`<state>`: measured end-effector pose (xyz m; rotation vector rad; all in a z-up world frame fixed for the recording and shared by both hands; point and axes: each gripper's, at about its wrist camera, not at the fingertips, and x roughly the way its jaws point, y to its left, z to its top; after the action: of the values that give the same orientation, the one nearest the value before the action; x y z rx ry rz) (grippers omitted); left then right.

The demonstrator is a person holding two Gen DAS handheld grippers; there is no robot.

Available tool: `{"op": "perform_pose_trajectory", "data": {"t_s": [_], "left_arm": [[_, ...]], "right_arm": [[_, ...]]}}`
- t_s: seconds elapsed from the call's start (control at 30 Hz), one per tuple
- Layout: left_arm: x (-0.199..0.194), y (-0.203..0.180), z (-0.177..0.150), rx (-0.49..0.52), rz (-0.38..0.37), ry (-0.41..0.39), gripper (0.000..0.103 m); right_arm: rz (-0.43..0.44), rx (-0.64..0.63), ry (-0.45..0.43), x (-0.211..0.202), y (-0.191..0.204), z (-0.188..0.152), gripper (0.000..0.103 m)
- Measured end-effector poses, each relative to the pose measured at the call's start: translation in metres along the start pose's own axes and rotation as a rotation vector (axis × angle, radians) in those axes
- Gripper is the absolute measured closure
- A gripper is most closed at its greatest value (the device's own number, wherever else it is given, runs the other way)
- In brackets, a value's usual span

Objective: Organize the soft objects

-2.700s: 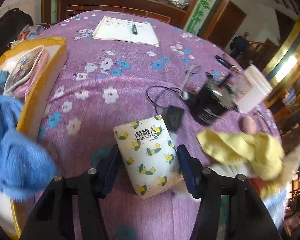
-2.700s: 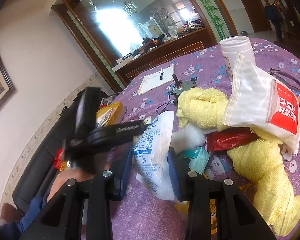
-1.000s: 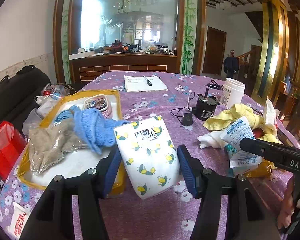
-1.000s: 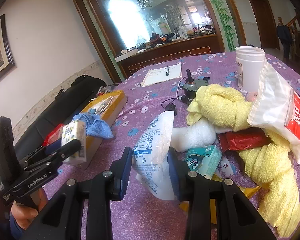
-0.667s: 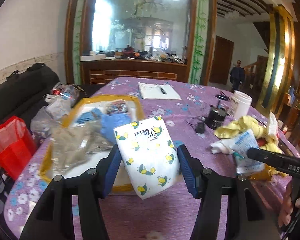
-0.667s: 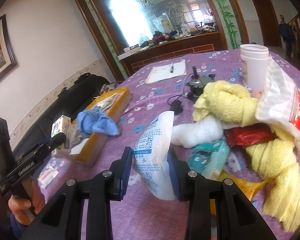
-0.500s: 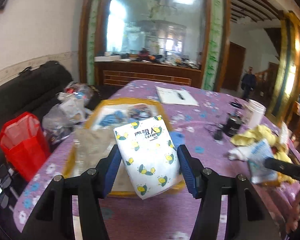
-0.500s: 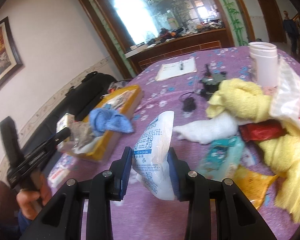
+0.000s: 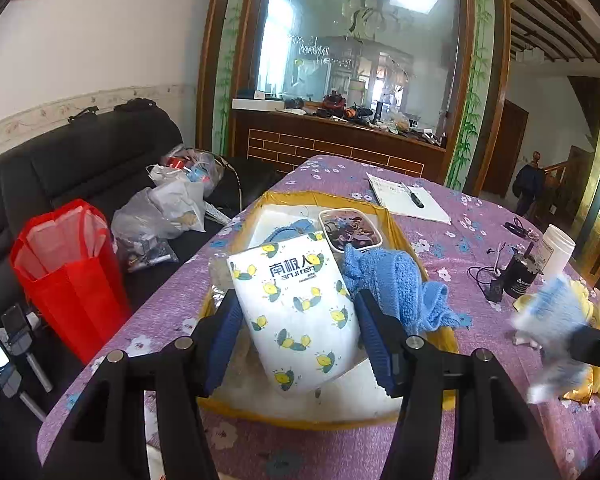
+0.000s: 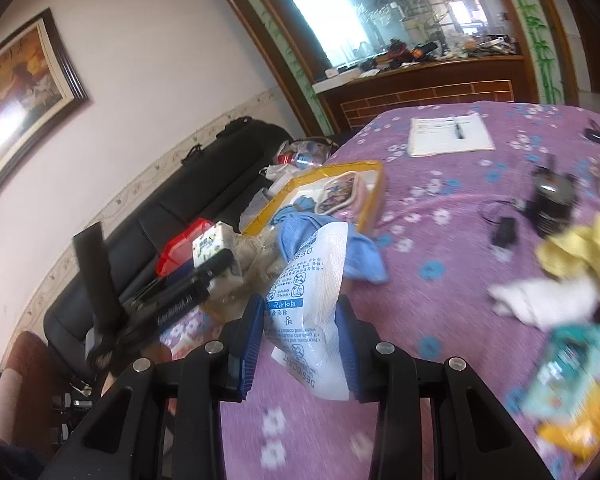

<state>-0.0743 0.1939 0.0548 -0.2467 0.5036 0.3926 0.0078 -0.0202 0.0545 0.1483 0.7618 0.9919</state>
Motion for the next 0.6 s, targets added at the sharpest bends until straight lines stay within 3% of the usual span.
{"op": "perform_pose_trajectory", "data": {"t_s": [0.23, 0.33, 0.6], "left_arm": [[0.017, 0.001, 0.0, 0.003, -0.002, 0.036, 0.046], [0.022, 0.005, -0.001, -0.003, -0.017, 0.058, 0.046], [0.038, 0.004, -0.001, 0.003, 0.001, 0.142, 0.045]], "right_arm": [[-0.037, 0.017, 0.069, 0.085, 0.005, 0.025, 0.064], [0.019, 0.047, 0.14, 0.11, 0.002, 0.015, 0.064], [0.006, -0.029, 0.163, 0.122, 0.004, 0.005, 0.062]]}}
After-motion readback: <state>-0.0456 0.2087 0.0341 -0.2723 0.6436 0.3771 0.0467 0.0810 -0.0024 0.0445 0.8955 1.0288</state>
